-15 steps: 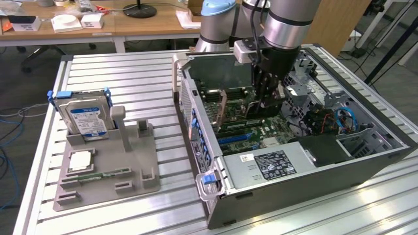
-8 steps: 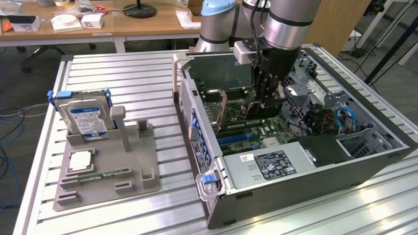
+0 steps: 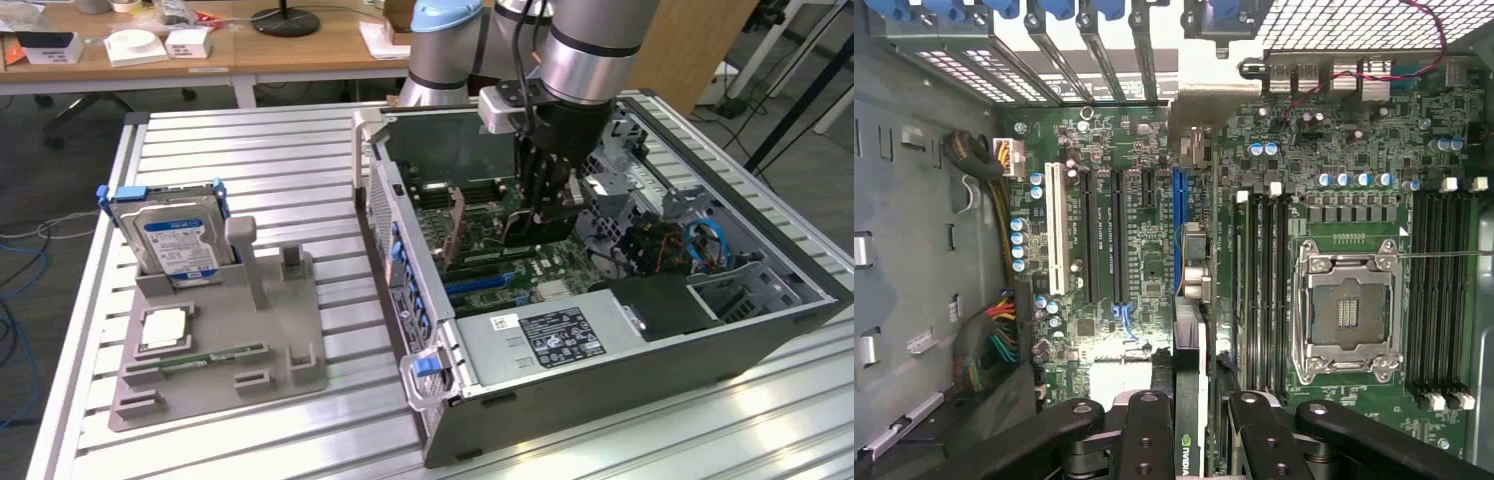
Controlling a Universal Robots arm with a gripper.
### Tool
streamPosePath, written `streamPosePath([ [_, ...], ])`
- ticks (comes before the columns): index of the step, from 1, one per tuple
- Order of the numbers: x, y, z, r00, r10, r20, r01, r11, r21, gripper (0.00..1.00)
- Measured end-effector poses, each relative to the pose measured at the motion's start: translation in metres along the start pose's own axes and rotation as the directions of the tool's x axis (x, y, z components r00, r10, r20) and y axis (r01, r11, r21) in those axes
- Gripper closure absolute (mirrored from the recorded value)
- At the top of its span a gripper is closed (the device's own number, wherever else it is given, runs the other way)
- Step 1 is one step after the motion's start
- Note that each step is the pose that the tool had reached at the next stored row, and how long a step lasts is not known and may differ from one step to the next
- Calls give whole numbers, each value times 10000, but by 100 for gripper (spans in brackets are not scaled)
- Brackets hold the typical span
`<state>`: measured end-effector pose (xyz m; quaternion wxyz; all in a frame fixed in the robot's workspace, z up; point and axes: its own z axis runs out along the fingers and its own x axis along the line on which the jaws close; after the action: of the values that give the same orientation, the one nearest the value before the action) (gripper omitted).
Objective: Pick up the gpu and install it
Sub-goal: 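Insert the gpu into the slot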
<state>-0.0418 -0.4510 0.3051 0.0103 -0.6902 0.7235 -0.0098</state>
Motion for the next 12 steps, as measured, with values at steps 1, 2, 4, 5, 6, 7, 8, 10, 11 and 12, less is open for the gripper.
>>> streamPosePath([
  [1, 8, 2, 3, 10000, 0, 0, 0, 10000, 0, 74],
  [2, 14, 5, 7, 10000, 0, 0, 0, 10000, 0, 74],
  [4, 29, 9, 14, 10000, -3, 1, 3, 10000, 0, 74],
  [5, 36, 13, 18, 10000, -6, 0, 6, 10000, 0, 74],
  [6, 41, 19, 24, 10000, -7, 2, 7, 10000, 1, 74],
  [7, 46, 28, 31, 10000, -9, 4, 9, 10000, 2, 74],
  [8, 49, 37, 37, 10000, -9, 3, 9, 10000, 2, 74],
  [10, 55, 57, 49, 10000, -9, 0, 9, 10000, 0, 74],
  [11, 57, 66, 59, 10000, -9, 0, 9, 10000, 1, 74],
  [12, 59, 75, 69, 10000, -9, 0, 9, 10000, 1, 74],
])
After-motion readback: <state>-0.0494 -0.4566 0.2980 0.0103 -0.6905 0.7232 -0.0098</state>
